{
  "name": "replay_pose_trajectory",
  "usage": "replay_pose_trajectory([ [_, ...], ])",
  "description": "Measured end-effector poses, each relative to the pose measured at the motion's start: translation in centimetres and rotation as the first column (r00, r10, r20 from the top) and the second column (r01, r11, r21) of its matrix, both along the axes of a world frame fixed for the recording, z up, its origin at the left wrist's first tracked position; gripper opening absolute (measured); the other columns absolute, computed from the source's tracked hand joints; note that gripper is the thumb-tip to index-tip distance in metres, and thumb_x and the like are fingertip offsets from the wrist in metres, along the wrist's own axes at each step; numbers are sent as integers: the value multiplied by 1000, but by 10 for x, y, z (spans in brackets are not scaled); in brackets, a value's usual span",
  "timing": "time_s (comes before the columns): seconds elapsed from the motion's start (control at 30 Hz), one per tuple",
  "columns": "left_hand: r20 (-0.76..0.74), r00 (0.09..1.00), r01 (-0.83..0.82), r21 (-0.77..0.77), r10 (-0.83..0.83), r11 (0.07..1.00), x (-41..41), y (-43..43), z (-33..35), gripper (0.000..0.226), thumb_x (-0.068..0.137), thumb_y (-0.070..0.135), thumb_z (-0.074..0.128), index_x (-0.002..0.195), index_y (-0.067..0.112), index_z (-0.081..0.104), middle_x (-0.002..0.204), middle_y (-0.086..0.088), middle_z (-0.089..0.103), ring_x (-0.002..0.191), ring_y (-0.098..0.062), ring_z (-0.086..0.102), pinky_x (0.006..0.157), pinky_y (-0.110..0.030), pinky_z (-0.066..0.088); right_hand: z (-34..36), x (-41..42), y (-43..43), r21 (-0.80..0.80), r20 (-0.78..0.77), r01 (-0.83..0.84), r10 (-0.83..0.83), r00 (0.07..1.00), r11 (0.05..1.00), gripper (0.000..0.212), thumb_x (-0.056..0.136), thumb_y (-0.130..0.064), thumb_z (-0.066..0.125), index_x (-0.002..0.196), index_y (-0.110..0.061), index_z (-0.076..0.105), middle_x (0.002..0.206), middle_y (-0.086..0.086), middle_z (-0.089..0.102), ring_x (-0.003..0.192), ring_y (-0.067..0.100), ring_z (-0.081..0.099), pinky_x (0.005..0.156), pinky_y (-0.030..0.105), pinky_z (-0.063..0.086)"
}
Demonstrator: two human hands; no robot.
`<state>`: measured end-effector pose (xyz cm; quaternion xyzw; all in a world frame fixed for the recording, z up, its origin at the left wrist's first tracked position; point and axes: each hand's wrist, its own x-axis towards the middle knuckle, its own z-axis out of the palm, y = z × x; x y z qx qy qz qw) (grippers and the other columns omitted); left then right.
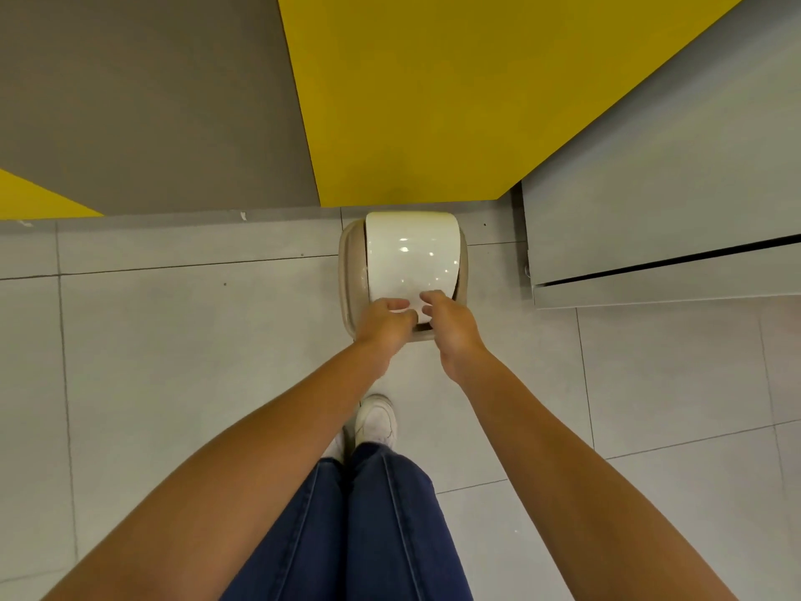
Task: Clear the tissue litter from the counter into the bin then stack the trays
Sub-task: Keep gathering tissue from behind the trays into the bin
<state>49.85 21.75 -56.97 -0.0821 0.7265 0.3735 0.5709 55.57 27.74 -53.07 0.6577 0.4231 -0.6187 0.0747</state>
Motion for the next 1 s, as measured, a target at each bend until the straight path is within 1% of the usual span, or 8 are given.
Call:
replay_pose_trajectory([
  [0.07, -125, 989, 81, 32, -76, 996, -4, -11, 31, 33, 89, 12, 55, 121, 17, 56, 111, -2, 57, 99, -17, 56, 75, -20, 46, 26, -2, -7, 55, 18, -73, 73, 997, 996, 37, 98, -29, 40, 130, -14, 51, 130, 5, 53, 114, 18, 48, 88, 25, 32],
  [0.13, -220, 967, 140, 42, -128, 989, -8, -21, 67, 30, 87, 13, 57, 117, 17, 58, 102, 0, 58, 91, -15, 55, 67, -20, 45, 57, -3, -15, 130, 29, -142, 139, 990, 981, 38, 98, -29, 39, 131, -13, 50, 134, 6, 52, 119, 20, 47, 89, 26, 31],
  [0.27, -342, 918, 229, 43, -201, 973, -18, -41, 138, 25, 84, 17, 60, 110, 19, 61, 98, 2, 60, 89, -16, 57, 67, -19, 43, 128, -3, -28, 273, 28, -268, 271, 962, 924, 34, 98, -24, 40, 122, -9, 58, 126, 9, 58, 98, 16, 47, 85, 26, 35],
  [0.4, -458, 860, 284, 59, -227, 957, -29, -60, 208, 25, 84, 19, 62, 109, 18, 61, 99, 2, 62, 93, -16, 58, 77, -23, 45, 193, -4, -38, 337, 29, -315, 325, 945, 887, 32, 95, -21, 42, 113, -4, 62, 118, 14, 61, 108, 28, 53, 89, 33, 41],
  [0.6, -631, 749, 344, 110, -202, 932, -52, -81, 319, 26, 84, 21, 64, 110, 18, 60, 99, 6, 60, 86, -10, 54, 77, -20, 40, 282, -13, -45, 485, -5, -347, 399, 917, 803, 30, 93, -24, 49, 119, -15, 61, 121, 2, 62, 111, 18, 55, 88, 25, 39],
  [0.73, -702, 700, 350, 171, -136, 921, -69, -91, 377, 24, 82, 20, 65, 106, 20, 62, 99, 3, 64, 95, -16, 62, 86, -25, 47, 334, -29, -46, 609, -56, -335, 461, 886, 719, 29, 94, -21, 49, 118, -11, 61, 120, 5, 62, 110, 17, 55, 76, 17, 35],
  [0.87, -771, 632, 364, 205, -79, 908, -88, -97, 426, 24, 83, 24, 65, 106, 22, 62, 102, 3, 66, 95, -15, 62, 88, -29, 49, 380, -47, -43, 731, -49, -324, 519, 853, 600, 29, 94, -21, 51, 118, -10, 63, 122, 4, 61, 96, 9, 50, 67, 13, 30],
  [1.0, -822, 570, 382, 254, -10, 888, -106, -101, 471, 23, 83, 24, 65, 106, 23, 62, 101, 6, 65, 90, -7, 60, 82, -19, 45, 424, -66, -35, 815, -31, -285, 530, 847, 504, 28, 91, -22, 53, 115, -11, 65, 119, 3, 63, 105, 13, 55, 78, 18, 37],
])
